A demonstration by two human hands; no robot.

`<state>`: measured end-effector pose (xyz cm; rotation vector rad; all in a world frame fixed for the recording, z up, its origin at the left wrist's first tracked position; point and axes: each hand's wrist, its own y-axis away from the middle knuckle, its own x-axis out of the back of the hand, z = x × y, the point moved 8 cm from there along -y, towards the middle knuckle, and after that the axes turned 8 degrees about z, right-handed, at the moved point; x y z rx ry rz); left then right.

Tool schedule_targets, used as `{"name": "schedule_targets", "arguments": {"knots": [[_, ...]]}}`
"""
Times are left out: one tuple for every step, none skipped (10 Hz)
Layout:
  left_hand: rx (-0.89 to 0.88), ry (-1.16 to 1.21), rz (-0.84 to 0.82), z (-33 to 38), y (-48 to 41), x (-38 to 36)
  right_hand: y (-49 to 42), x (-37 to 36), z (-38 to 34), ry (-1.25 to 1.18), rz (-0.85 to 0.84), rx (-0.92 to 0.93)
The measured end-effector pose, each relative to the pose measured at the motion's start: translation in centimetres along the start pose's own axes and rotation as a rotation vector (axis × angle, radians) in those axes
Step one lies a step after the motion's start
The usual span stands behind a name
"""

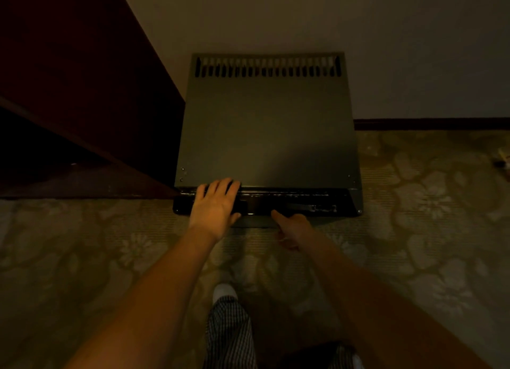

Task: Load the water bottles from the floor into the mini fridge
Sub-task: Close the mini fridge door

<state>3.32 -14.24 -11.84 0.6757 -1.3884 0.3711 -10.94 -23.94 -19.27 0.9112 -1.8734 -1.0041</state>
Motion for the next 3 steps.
{"name": "schedule_targets", "arguments": {"knots": [[0.034,0.127,-0.207,0.0,0.1,1.1,1.5,1.7,-1.3,0.14,-0.027,0.091],[0.201,0.405,-0.38,-0.4,-0.2,4.4,3.6,4.4,-4.3,0.281,0.003,0.209],[0.215,0.458,-0.385,-0.2,-1.0,10.3,7.5,8.0,-8.6,0.327,0.039,0.29]]}}
